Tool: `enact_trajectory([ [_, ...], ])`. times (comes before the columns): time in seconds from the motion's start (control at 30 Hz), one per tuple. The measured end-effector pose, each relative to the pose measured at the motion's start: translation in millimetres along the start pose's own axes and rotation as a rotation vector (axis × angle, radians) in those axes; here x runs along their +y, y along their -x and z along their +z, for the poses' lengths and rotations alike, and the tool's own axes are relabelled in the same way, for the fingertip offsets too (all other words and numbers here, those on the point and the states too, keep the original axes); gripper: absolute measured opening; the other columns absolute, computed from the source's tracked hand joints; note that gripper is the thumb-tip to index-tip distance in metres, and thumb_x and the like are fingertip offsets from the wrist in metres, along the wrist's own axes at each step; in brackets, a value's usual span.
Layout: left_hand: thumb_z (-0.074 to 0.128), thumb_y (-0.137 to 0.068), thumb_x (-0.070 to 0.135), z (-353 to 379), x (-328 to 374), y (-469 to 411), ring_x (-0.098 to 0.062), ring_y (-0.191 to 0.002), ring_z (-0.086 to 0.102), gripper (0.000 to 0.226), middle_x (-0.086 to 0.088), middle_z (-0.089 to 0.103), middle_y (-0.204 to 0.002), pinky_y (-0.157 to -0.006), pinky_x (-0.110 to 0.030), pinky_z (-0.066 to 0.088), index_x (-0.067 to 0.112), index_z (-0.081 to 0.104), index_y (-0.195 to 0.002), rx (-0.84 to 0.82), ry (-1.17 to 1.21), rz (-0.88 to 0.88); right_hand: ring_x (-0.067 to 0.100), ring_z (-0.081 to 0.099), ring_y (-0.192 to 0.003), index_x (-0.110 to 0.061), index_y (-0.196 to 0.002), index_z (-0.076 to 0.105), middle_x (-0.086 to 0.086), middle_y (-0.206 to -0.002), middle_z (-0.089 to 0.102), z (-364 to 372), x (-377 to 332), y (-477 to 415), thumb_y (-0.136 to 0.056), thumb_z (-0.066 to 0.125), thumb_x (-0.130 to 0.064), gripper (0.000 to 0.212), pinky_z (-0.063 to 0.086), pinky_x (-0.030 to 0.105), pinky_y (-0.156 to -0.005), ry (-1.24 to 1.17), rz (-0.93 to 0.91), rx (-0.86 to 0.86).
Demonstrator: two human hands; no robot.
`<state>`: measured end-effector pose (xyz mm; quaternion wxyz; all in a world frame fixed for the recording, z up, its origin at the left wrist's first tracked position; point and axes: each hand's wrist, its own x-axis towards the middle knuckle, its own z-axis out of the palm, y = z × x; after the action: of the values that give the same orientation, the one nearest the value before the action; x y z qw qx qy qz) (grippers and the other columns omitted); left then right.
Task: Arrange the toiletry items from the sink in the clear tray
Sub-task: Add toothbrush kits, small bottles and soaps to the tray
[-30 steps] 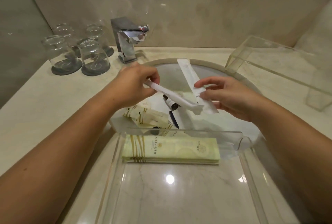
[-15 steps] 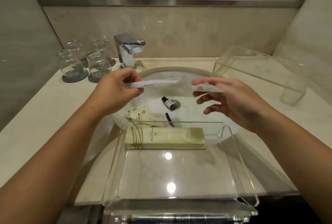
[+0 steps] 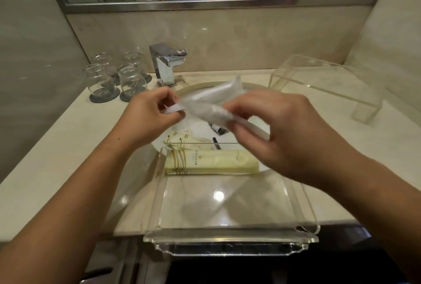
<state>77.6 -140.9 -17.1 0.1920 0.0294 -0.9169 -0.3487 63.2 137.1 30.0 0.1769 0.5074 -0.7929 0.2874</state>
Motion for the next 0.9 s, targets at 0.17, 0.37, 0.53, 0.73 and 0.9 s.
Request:
enact_trajectory([
  [0.17, 0.083, -0.081, 0.021, -1.8, 3.9, 7.5, -0.011, -0.072, 0.061, 0.015, 0.007, 0.070, -0.080, -0.070, -0.027, 0.049, 0.025, 0.070, -0.086, -0.020, 0.014, 0.032, 0.015, 0.062, -0.080, -0.025, -0.118, 0.072, -0.005, -0.096, 0.063, 32.8, -11.9, 12.4, -0.093, 0.068, -0.025, 0.025, 0.052, 0.035, -0.067, -0.019, -0.004, -0.118],
  [0.37, 0.082, -0.083, 0.023, -4.3, 13.2, 24.3, -0.008, -0.077, 0.064, 0.013, 0.007, 0.073, -0.086, -0.071, -0.019, 0.049, 0.028, 0.072, -0.090, -0.051, 0.010, 0.009, 0.020, 0.061, -0.078, -0.031, -0.113, 0.072, -0.006, -0.095, 0.058, 66.1, -9.8, 29.1, -0.089, 0.066, -0.027, 0.025, 0.053, 0.037, -0.063, 0.103, 0.033, -0.285],
  [0.53, 0.076, -0.087, 0.023, -5.9, 14.3, 37.8, -0.006, -0.084, 0.065, 0.014, 0.010, 0.072, -0.092, -0.076, -0.023, 0.052, 0.031, 0.072, -0.098, -0.103, -0.003, 0.013, 0.015, 0.059, -0.094, -0.034, -0.123, 0.064, -0.008, -0.109, 0.056, 74.9, -9.4, 34.8, -0.090, 0.068, -0.037, 0.034, 0.052, 0.034, -0.074, 0.076, 0.079, -0.374],
  [0.73, 0.070, -0.092, 0.024, -10.3, 16.1, 51.3, -0.002, -0.093, 0.068, 0.020, 0.017, 0.074, -0.099, -0.082, -0.032, 0.057, 0.036, 0.071, -0.108, -0.136, -0.009, -0.007, 0.004, 0.050, -0.098, -0.038, -0.114, 0.064, -0.017, -0.109, 0.050, 67.6, -6.5, 42.1, -0.094, 0.062, -0.034, 0.020, 0.052, 0.032, -0.075, 0.035, 0.116, -0.421],
  [0.9, 0.071, -0.092, 0.021, -7.9, 20.2, 55.1, -0.001, -0.094, 0.069, 0.023, 0.018, 0.074, -0.099, -0.084, -0.036, 0.058, 0.036, 0.072, -0.110, -0.154, 0.001, -0.013, 0.011, 0.059, -0.095, -0.033, -0.112, 0.074, -0.013, -0.102, 0.063, 76.7, -10.7, 34.7, -0.092, 0.067, -0.029, 0.021, 0.053, 0.032, -0.068, 0.062, 0.085, -0.387],
])
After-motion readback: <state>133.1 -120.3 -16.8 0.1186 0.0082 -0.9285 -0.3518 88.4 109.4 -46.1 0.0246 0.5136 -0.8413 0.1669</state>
